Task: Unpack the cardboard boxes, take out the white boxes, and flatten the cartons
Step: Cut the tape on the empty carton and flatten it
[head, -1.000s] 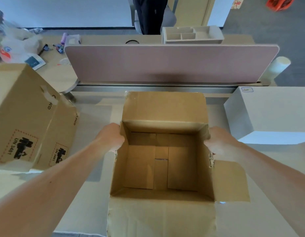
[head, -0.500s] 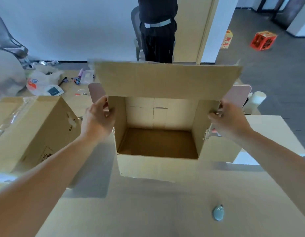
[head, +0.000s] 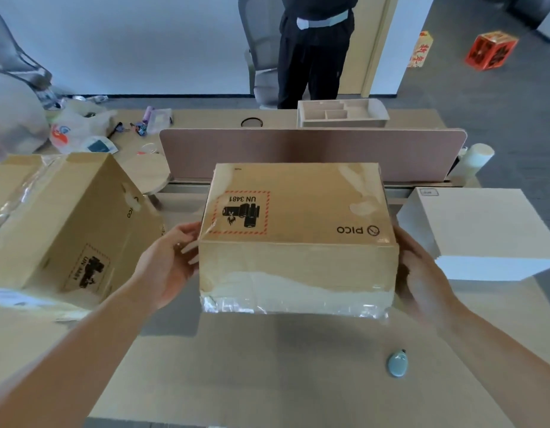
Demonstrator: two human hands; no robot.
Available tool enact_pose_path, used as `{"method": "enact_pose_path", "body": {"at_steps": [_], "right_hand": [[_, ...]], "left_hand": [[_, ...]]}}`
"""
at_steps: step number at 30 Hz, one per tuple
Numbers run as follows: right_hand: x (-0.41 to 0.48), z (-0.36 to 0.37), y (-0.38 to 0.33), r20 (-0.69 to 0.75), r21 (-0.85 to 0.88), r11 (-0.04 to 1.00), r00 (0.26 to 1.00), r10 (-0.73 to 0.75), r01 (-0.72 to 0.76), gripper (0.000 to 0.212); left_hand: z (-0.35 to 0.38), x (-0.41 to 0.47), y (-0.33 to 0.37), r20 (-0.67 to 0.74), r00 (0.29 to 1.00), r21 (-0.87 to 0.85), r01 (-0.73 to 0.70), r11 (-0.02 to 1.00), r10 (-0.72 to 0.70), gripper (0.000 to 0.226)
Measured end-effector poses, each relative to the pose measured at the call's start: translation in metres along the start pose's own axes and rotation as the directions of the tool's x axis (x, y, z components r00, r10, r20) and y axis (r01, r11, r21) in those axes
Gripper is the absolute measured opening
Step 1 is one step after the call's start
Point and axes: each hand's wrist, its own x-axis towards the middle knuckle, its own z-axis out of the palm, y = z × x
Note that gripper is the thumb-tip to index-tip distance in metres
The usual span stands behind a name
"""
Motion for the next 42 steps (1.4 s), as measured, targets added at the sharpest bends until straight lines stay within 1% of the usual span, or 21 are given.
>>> {"method": "enact_pose_path", "body": {"at_steps": [1, 2, 3, 4, 6, 8, 10, 14, 17, 19, 21, 24, 27, 30, 34, 36, 37, 38, 39, 40, 42], "right_hand": [[-0.004, 0.000, 0.007, -0.022, 0.085, 0.995, 0.998, 0.062, -0.059, 0.053], [-0.008, -0.001, 0.014, -0.040, 0.138, 0.985, 0.993, 0.115, -0.108, 0.041], [-0.012, -0.001, 0.021, -0.065, 0.166, 0.976, 0.986, 0.152, -0.139, 0.035], [-0.016, -0.002, 0.027, -0.092, 0.180, 0.972, 0.981, 0.172, -0.154, 0.037], [-0.018, -0.001, 0.033, -0.157, 0.171, 0.976, 0.974, 0.162, -0.135, 0.037], [-0.016, 0.001, 0.035, -0.214, 0.143, 0.985, 0.969, 0.126, -0.096, 0.029], [-0.015, 0.003, 0.036, -0.233, 0.149, 0.985, 0.965, 0.116, -0.083, 0.024], [-0.019, 0.002, 0.045, -0.187, 0.203, 0.972, 0.969, 0.159, -0.120, 0.024], [-0.019, -0.001, 0.052, -0.181, 0.245, 0.961, 0.968, 0.175, -0.128, 0.028], [-0.015, 0.000, 0.057, -0.202, 0.289, 0.947, 0.957, 0.206, -0.143, 0.029], [-0.011, 0.003, 0.061, -0.259, 0.338, 0.926, 0.929, 0.263, -0.168, 0.026], [-0.008, 0.008, 0.070, -0.328, 0.363, 0.909, 0.884, 0.332, -0.206, 0.031], [-0.006, 0.011, 0.077, -0.342, 0.378, 0.899, 0.869, 0.356, -0.220, 0.029], [-0.002, 0.012, 0.085, -0.359, 0.356, 0.889, 0.835, 0.416, -0.289, 0.035], [-0.004, 0.011, 0.086, -0.231, 0.327, 0.774, 0.748, 0.622, -0.543, 0.044], [-0.008, 0.005, 0.088, -0.251, 0.260, 0.728, 0.684, 0.685, -0.634, 0.060], [-0.009, 0.001, 0.089, -0.279, 0.245, 0.707, 0.650, 0.707, -0.663, 0.074], [-0.010, -0.002, 0.089, -0.286, 0.242, 0.691, 0.630, 0.722, -0.681, 0.086], [-0.010, -0.003, 0.087, -0.282, 0.238, 0.681, 0.622, 0.731, -0.693, 0.091], [-0.009, -0.004, 0.085, -0.270, 0.231, 0.672, 0.617, 0.739, -0.704, 0.091], [-0.008, -0.003, 0.079, -0.268, 0.239, 0.662, 0.608, 0.748, -0.710, 0.084]], "left_hand": [[-0.002, 0.000, -0.006, 0.002, 1.000, 0.000, 0.026, 1.000, -0.026, 0.026], [-0.003, -0.001, -0.013, 0.011, 0.999, 0.028, 0.046, 0.999, -0.047, 0.034], [-0.004, -0.001, -0.018, 0.020, 0.998, 0.059, 0.058, 0.997, -0.059, 0.042], [-0.005, -0.001, -0.022, 0.028, 0.998, 0.076, 0.058, 0.995, -0.060, 0.047], [-0.006, -0.002, -0.027, 0.017, 0.999, 0.067, 0.044, 0.997, -0.045, 0.047], [-0.007, -0.002, -0.029, -0.023, 0.999, 0.072, 0.029, 0.997, -0.028, 0.037], [-0.007, -0.003, -0.033, -0.045, 0.999, 0.107, 0.033, 0.994, -0.028, 0.032], [-0.011, -0.006, -0.042, -0.070, 0.997, 0.130, 0.032, 0.991, -0.023, 0.039], [-0.019, -0.005, -0.047, -0.044, 0.999, 0.142, 0.002, 0.990, 0.005, 0.054], [-0.021, -0.005, -0.051, 0.017, 1.000, 0.164, 0.004, 0.986, -0.007, 0.059], [-0.021, -0.005, -0.059, 0.056, 0.998, 0.190, 0.030, 0.981, -0.041, 0.056], [-0.021, -0.005, -0.073, 0.038, 0.997, 0.181, 0.059, 0.982, -0.067, 0.055], [-0.028, -0.001, -0.081, 0.009, 0.996, 0.119, 0.083, 0.989, -0.085, 0.057], [-0.032, 0.003, -0.083, 0.005, 0.992, 0.133, 0.122, 0.984, -0.124, 0.062], [-0.032, 0.005, -0.082, 0.016, 0.986, 0.194, 0.161, 0.968, -0.167, 0.064], [-0.034, 0.005, -0.079, 0.028, 0.984, 0.224, 0.164, 0.961, -0.174, 0.064], [-0.035, 0.005, -0.078, 0.034, 0.984, 0.237, 0.162, 0.958, -0.174, 0.062], [-0.035, 0.005, -0.077, 0.041, 0.984, 0.250, 0.156, 0.955, -0.172, 0.061], [-0.035, 0.004, -0.076, 0.046, 0.985, 0.267, 0.148, 0.952, -0.166, 0.061], [-0.035, 0.004, -0.076, 0.048, 0.986, 0.281, 0.141, 0.949, -0.161, 0.061], [-0.035, 0.004, -0.075, 0.049, 0.987, 0.292, 0.134, 0.947, -0.155, 0.062]]}}
